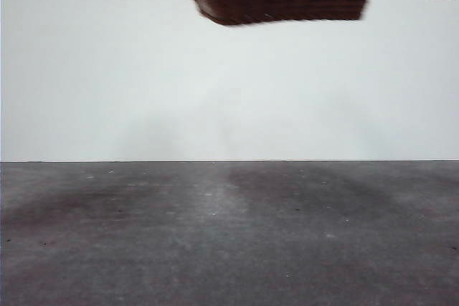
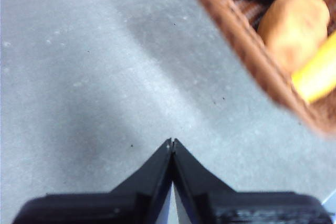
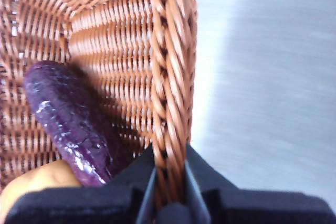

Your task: Help me put the vegetables on the table into the basket

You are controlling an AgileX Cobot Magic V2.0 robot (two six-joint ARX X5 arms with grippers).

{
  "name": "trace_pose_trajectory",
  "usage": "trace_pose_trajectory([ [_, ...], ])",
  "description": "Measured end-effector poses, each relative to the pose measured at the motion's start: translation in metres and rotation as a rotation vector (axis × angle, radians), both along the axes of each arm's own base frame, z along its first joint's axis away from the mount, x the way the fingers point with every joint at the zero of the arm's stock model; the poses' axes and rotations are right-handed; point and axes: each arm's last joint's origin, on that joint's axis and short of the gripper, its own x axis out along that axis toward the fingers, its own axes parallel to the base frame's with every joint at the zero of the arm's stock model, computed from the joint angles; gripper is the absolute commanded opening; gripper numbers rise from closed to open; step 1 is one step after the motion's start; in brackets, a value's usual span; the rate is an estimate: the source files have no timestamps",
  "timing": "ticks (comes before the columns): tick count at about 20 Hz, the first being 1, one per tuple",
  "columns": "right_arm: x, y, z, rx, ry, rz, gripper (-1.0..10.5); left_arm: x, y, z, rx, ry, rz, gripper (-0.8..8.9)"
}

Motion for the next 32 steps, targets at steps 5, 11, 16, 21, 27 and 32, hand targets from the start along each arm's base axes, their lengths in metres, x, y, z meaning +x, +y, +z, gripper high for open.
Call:
trace_pose_trajectory([
  [5, 0.006, -0.055, -0.005, -0.058, 0.017, -0.124, -0.1, -0.002, 0.001, -0.001, 0.034, -0.004, -0.023, -0.07],
  [11, 0.012, -0.102, -0.073, -0.002, 0.098, -0.184, -0.1, -0.002, 0.001, 0.000, 0.038, -0.016, -0.028, -0.07],
  [16, 0.020, -0.104, -0.121, 0.021, 0.104, -0.158, -0.1, -0.002, 0.001, 0.000, 0.039, -0.015, -0.029, -0.08],
  [21, 0.041, -0.111, -0.163, -0.004, 0.169, -0.138, -0.1, -0.002, 0.001, 0.000, 0.039, -0.015, -0.029, -0.07],
  [27, 0.048, -0.131, -0.186, -0.015, 0.204, -0.164, -0.1, -0.002, 0.001, 0.000, 0.038, -0.016, -0.029, -0.08],
  [32, 0.055, -0.132, -0.215, -0.013, 0.282, -0.142, -0.1, 0.000, 0.000, 0.001, 0.031, -0.032, -0.028, -0.07],
])
